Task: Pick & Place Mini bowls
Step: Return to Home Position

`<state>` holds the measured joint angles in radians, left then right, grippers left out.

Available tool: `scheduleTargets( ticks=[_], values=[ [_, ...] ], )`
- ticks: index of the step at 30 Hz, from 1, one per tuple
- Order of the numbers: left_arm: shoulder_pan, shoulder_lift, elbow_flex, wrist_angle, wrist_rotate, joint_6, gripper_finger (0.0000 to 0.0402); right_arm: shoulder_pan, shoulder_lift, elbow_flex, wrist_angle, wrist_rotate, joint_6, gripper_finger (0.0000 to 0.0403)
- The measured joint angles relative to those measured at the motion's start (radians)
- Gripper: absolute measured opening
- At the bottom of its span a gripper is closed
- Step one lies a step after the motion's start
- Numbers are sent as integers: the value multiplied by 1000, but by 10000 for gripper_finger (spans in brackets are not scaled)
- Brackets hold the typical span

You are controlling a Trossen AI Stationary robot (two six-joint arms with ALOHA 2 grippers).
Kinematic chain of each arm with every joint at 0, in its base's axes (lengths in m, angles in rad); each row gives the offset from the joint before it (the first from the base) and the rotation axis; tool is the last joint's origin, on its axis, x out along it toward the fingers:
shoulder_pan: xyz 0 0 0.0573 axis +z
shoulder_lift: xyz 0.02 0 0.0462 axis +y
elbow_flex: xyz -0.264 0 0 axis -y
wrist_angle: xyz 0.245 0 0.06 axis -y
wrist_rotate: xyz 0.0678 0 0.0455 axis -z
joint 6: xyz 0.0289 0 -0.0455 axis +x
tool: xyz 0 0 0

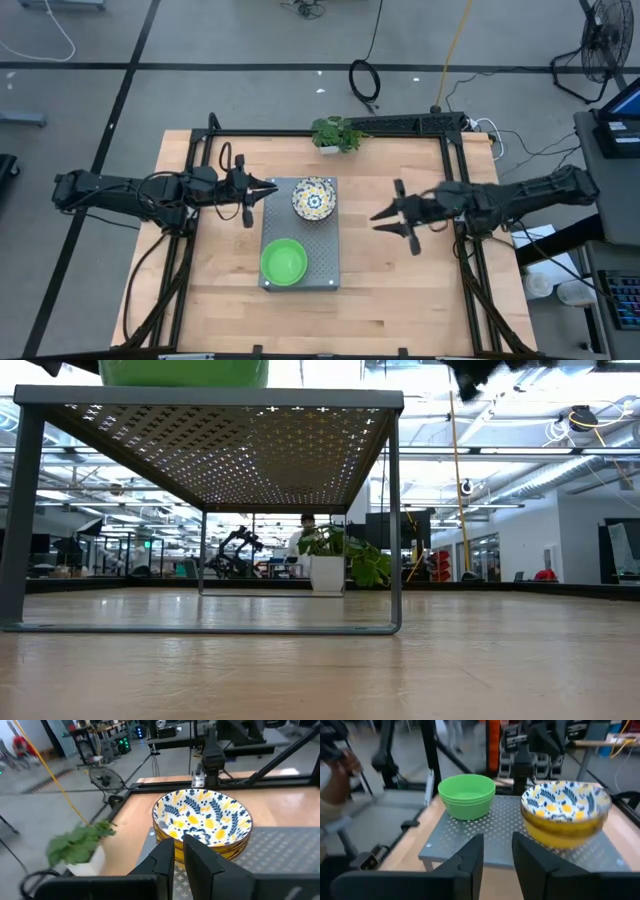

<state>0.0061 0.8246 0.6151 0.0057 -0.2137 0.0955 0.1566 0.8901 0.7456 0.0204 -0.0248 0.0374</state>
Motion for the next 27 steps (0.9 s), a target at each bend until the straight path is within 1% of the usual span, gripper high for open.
scheduleTargets(
  ticks=[2,4,7,9,10,12,16,21,24,27],
  values=[
    [0,0,0,1,-15,63,47,5,-92,-129,100,3,36,87],
    [0,-2,0,-6,-23,93,47,3,-180,-216,126,7,50,77],
    [-2,-8,0,-29,-22,24,47,5,-312,-308,116,60,37,38],
    [-7,-18,0,-56,2,-3,47,8,-397,-352,116,62,-2,11],
    [-12,-26,0,-68,22,-11,47,9,-439,-369,117,51,-20,7],
    [-25,-50,1,-76,95,-11,47,13,-520,-397,104,49,-32,7],
    [-62,-127,1,-122,217,-11,47,15,-657,-425,-13,62,-59,1],
    [-121,-238,-16,-140,230,-43,47,16,-799,-444,-124,139,-87,0],
    [-161,-314,-70,-117,231,-42,47,16,-876,-444,-189,157,-86,0],
    [-195,-420,-152,-74,227,-34,47,16,-888,-442,-218,155,-84,0]
  ],
)
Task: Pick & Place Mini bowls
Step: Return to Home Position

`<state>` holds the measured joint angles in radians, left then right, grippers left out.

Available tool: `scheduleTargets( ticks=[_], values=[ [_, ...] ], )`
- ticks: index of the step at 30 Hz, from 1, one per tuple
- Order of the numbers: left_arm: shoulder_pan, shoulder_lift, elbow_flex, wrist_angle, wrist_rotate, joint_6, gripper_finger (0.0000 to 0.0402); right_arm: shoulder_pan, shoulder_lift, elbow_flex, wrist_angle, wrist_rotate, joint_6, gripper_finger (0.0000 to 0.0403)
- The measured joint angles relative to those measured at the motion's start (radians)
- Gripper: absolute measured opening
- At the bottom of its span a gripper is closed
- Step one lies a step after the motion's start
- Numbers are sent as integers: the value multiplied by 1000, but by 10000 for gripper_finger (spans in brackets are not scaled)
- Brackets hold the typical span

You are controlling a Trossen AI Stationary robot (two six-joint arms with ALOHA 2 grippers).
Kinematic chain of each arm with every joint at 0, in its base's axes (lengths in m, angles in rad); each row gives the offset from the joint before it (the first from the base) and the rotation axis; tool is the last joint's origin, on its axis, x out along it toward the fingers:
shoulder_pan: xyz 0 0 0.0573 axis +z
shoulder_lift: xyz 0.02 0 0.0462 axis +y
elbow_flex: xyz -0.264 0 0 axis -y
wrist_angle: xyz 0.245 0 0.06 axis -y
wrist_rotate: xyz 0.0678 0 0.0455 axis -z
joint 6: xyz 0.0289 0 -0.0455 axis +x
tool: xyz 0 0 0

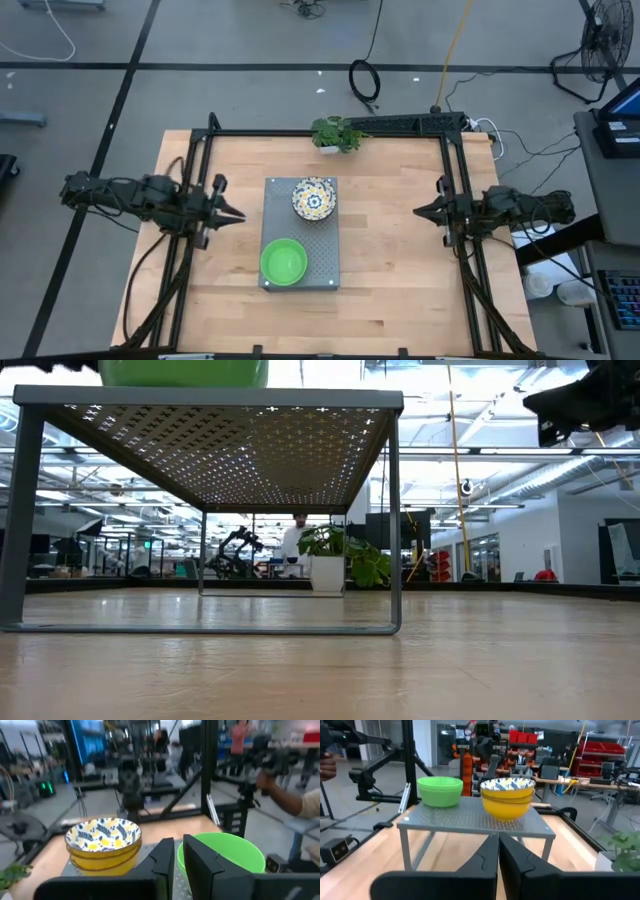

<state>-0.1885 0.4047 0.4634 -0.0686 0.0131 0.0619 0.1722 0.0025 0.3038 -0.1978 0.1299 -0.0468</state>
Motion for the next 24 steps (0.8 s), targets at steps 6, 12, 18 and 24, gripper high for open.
scheduleTargets(
  ticks=[6,12,18,24],
  values=[
    [-26,-204,-213,134,-67,-2,47,0,0,-31,-8,1,0,0],
    [-26,-334,-420,247,-65,24,47,0,1,-87,32,0,8,0],
    [-24,-361,-448,266,-92,12,47,0,1,-173,166,-3,-73,0],
    [-24,-361,-448,314,-105,87,47,0,1,-202,197,-39,-96,0]
  ],
)
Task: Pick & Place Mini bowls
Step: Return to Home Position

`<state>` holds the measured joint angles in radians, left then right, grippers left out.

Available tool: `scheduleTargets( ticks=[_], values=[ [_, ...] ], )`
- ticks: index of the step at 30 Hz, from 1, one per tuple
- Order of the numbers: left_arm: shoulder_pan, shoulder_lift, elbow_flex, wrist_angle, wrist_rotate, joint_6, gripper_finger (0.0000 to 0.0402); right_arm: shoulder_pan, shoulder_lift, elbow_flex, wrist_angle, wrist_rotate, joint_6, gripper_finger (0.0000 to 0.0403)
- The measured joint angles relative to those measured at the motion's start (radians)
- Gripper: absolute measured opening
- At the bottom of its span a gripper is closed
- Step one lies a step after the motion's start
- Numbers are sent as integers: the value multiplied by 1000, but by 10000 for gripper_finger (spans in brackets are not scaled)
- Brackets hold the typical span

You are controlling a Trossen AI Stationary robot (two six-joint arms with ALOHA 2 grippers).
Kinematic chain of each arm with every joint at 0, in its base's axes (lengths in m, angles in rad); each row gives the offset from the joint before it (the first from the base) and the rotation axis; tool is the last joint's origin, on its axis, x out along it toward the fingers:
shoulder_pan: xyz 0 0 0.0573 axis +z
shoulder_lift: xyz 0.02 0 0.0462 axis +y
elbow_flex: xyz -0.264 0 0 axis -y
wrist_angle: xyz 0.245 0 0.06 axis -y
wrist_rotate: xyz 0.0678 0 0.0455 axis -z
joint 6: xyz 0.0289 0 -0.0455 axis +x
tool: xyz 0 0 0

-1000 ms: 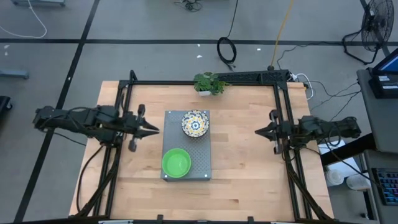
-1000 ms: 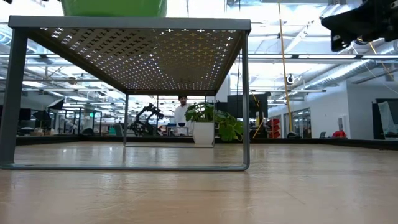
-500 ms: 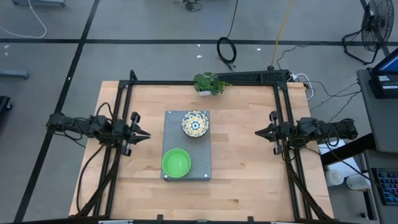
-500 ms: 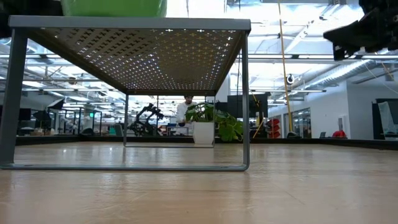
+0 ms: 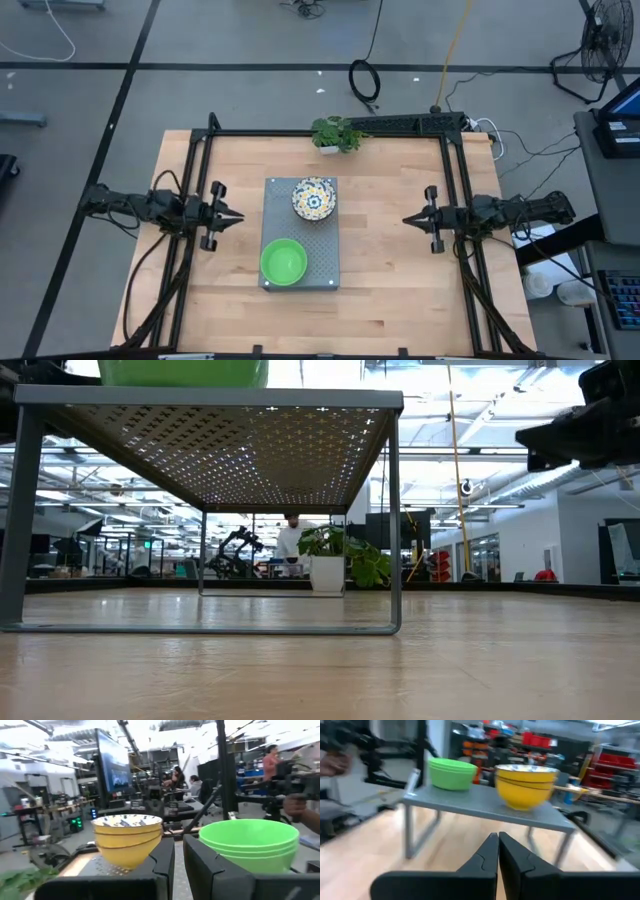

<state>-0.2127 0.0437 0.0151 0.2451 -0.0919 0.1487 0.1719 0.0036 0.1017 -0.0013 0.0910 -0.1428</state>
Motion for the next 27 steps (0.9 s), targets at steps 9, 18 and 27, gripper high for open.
scheduleTargets(
  ticks=[9,18,27],
  values=[
    [0,2,0,-99,-112,-101,47,0,1,-61,42,-43,51,0],
    [0,2,0,-94,-112,-124,47,0,1,-63,42,-42,49,0],
    [0,2,0,-94,-112,-121,47,0,1,-64,40,-42,50,0]
  ],
)
